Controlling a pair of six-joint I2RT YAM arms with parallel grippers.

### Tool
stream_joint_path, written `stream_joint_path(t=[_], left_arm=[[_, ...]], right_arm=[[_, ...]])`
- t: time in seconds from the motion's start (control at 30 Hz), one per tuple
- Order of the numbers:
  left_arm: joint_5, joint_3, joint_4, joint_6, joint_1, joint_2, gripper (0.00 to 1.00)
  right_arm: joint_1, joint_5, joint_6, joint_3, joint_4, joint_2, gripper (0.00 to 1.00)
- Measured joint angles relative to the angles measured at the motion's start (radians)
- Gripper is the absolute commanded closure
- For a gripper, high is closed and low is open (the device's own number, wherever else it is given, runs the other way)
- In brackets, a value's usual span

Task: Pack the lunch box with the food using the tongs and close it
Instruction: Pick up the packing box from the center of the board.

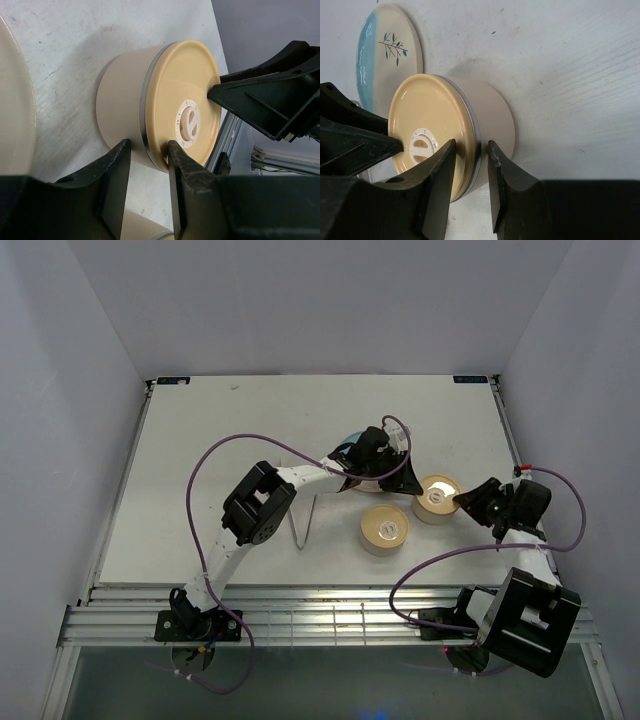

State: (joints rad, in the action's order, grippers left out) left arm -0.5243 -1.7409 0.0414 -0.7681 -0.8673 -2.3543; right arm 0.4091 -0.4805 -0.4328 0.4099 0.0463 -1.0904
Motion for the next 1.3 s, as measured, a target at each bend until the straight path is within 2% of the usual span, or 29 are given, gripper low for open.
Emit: stream_joint_path(t=[0.1, 0.23, 0.4, 0.63, 1.3], left_arm=[[0.002, 0.000, 0.008, 0.000, 0.005, 0.000, 0.78], [0.002, 0.000, 0.012, 0.000, 0.006, 0.000, 0.87], [0.005, 0.000, 0.015, 0.000, 0.008, 0.000, 0.99], [0.006, -0.001, 0.016, -0.005, 0.012, 0.000, 1.00], [0.014, 0.011, -0.022, -0.009, 0.013, 0.027, 1.00]], right_arm=[[0.002, -0.003, 0.005, -0.001, 0.008, 0.005, 0.71], [0.002, -0.010, 0.010, -0.001, 0.011, 0.004, 0.79], [0.004, -0.019, 0.018, -0.001, 0.018, 0.003, 0.84], [0.006, -0.021, 0.018, -0.001, 0.005, 0.029, 0.92], [0.002, -0.028, 0.015, 0.000, -0.020, 0.060, 0.92]])
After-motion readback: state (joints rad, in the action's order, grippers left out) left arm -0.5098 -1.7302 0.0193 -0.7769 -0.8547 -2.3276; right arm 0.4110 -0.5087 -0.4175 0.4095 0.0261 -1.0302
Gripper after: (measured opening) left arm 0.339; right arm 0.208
